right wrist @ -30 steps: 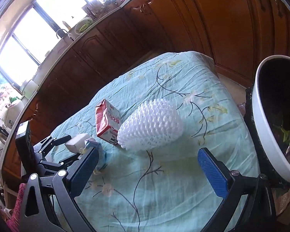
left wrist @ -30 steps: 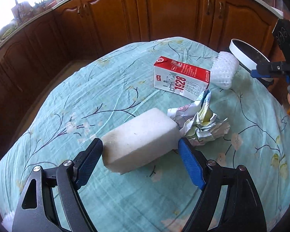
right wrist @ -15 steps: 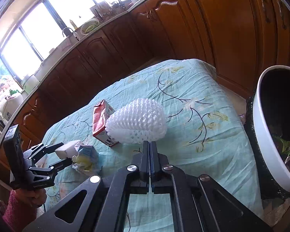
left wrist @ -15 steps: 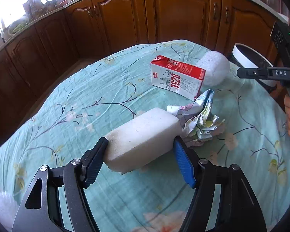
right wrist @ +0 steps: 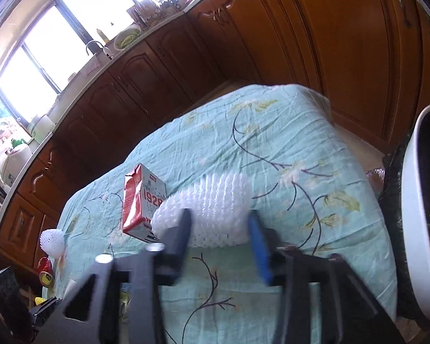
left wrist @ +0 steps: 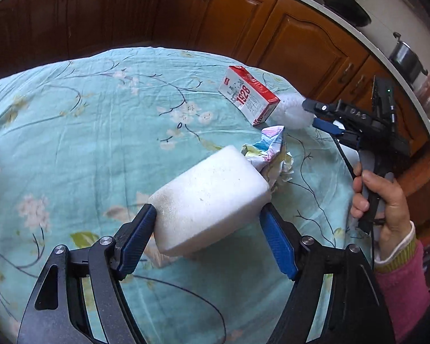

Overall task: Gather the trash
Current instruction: 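Grasp the white foam block with the left gripper while the right grasps the white foam net, then carry the foam block and foam net over the bin and open both grippers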

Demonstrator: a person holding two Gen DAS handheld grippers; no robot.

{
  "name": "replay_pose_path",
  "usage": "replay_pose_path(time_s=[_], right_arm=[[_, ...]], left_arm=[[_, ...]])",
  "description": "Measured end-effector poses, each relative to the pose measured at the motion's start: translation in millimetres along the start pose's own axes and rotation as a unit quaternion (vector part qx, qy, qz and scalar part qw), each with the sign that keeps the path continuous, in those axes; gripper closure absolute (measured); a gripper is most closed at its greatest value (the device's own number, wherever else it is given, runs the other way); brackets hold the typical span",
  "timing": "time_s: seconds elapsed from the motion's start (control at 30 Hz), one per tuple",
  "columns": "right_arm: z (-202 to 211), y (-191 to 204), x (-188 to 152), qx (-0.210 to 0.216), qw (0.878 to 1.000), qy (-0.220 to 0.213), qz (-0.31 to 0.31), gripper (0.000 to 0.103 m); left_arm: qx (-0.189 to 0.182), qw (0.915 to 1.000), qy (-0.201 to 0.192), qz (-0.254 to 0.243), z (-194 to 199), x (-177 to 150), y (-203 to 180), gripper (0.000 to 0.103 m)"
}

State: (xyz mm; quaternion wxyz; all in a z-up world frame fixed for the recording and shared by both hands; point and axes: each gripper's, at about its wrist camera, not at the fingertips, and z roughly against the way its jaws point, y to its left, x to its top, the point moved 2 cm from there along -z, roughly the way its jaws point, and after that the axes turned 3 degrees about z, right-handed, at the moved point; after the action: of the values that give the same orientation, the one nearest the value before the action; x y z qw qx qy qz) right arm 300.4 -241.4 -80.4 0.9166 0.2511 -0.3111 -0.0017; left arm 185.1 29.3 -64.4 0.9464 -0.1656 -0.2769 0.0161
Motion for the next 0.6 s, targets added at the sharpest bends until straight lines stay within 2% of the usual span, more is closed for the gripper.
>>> replay_pose_path(time_s=[0.1, 0.3, 0.33, 0.37, 0.4, 0.47, 0.53, 0.6], right_arm=[[13, 4, -10, 0.001, 1.0, -0.02, 0.003, 0.09], [65, 9, -32, 0.022, 0.998, -0.056, 0.003, 0.093], [74, 9, -36, 0.025, 0.998, -0.062, 0.001, 0.093], [82, 9, -40, 0.029, 0.997, -0.068, -0.002, 0.093], [90, 9, -45, 0.032, 0.997, -0.073, -0.004, 0.093], [101, 8, -53, 0.037, 0.996, -0.079, -0.008, 0.093], [112, 6, -62, 0.043, 0.996, -0.083, -0.013, 0.093], [120, 6, -66, 0.048, 0.995, -0.087, -0.014, 0.093]], left_arm=[[0.022, 0.9995, -0.011, -0.018, 4, -4, -5, 0.025], [0.055, 0.9944, -0.026, -0.087, 1, -2, -16, 0.025], [0.06, 0.9928, -0.027, -0.1, -1, -2, -19, 0.027], [0.058, 0.9918, -0.025, -0.111, -3, -1, -21, 0.04], [0.062, 0.9904, -0.026, -0.121, -6, -2, -23, 0.041], [0.073, 0.987, -0.037, -0.138, -6, -2, -30, 0.052], [0.074, 0.9859, -0.049, -0.142, -1, 0, -33, 0.061], [0.058, 0.9885, -0.056, -0.128, 9, 2, -33, 0.066]])
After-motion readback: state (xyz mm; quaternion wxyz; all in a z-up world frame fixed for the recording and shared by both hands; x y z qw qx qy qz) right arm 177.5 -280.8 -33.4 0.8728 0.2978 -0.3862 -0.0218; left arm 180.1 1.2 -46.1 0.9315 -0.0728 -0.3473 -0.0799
